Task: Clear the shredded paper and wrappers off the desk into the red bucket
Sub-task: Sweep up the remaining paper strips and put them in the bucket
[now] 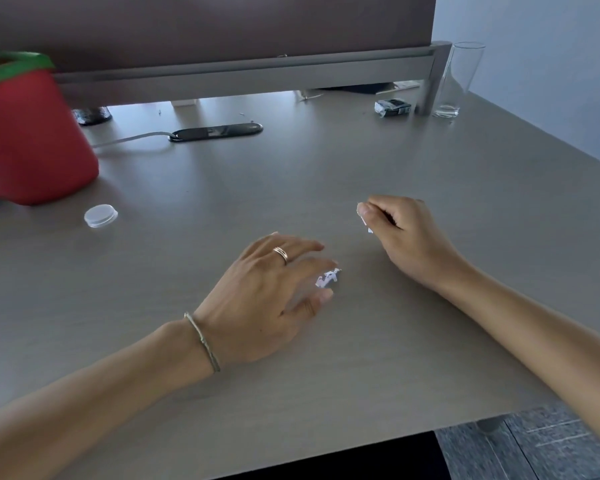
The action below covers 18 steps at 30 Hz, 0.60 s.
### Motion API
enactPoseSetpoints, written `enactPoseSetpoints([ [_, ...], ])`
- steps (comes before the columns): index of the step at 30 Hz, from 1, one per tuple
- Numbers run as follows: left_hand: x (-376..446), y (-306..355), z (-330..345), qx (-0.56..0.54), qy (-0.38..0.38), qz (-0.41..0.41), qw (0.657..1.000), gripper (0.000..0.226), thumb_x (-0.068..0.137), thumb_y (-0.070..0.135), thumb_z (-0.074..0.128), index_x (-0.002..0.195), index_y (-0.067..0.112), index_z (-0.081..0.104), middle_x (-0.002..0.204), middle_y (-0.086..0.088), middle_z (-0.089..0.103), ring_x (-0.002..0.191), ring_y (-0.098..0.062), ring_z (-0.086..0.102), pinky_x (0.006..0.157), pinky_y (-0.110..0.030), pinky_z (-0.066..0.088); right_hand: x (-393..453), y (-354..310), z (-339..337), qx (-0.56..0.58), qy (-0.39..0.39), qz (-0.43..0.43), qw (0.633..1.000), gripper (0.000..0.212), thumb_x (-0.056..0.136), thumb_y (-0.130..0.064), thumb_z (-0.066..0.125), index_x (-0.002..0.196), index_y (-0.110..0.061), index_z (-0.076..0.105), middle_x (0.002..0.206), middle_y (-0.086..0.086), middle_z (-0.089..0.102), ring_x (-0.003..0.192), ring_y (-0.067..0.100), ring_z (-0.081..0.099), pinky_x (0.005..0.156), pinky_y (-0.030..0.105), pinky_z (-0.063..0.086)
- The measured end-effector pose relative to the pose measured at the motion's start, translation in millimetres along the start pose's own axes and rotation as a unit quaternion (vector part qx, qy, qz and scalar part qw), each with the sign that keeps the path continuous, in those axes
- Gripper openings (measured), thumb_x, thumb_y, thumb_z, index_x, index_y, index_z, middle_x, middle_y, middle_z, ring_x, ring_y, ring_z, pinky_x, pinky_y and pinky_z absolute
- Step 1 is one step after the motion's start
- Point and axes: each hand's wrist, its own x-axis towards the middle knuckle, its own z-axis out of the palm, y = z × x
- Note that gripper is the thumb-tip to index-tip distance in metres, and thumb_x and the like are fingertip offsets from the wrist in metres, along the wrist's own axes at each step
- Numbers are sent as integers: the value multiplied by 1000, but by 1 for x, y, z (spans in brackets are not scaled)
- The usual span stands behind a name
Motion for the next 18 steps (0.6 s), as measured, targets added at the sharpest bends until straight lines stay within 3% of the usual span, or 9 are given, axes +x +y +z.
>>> enactPoseSetpoints([
  [2,3,-7,1,18,62,-33,997,33,98,51,41,108,31,66,109,11,62,101,-18,58,92,-35,43,-1,0,-1,3,-5,3,1000,45,106,-27,49,67,-13,31,60,-6,25,57,10,25,56,36,24],
  [5,17,-16,2,65,49,-36,996,40,96,63,35,86,29,56,82,11,55,79,-17,55,80,-34,41,-1,-2,-1,4,-9,4,1000,45,107,-25,49,69,-15,27,61,-6,23,57,11,23,57,37,23],
  [9,42,-17,2,79,-37,60,994,49,93,71,30,88,26,45,76,7,58,69,-22,53,72,-35,41,-1,-4,-1,6,-4,3,1000,44,105,-27,48,68,-18,27,58,-6,24,57,11,24,57,43,30],
  [13,59,-22,7,126,-44,190,973,47,99,63,27,93,22,49,73,-1,63,64,-31,59,58,-38,47,-1,-3,-1,1,-7,10,1000,43,105,-29,47,67,-22,29,55,-9,34,54,10,31,57,38,29],
  [16,66,-27,11,142,-42,231,962,37,103,50,27,93,22,48,66,-2,58,57,-31,56,50,-32,39,-1,-2,0,-6,-5,10,1000,42,104,-33,45,66,-19,34,57,-4,32,56,7,45,59,40,35],
  [18,68,-28,13,151,-39,230,961,32,104,46,26,91,23,45,61,-2,54,52,-31,53,48,-30,31,-1,-1,0,-7,-7,11,1000,43,104,-34,44,68,-10,39,57,-3,33,56,8,44,59,39,35],
])
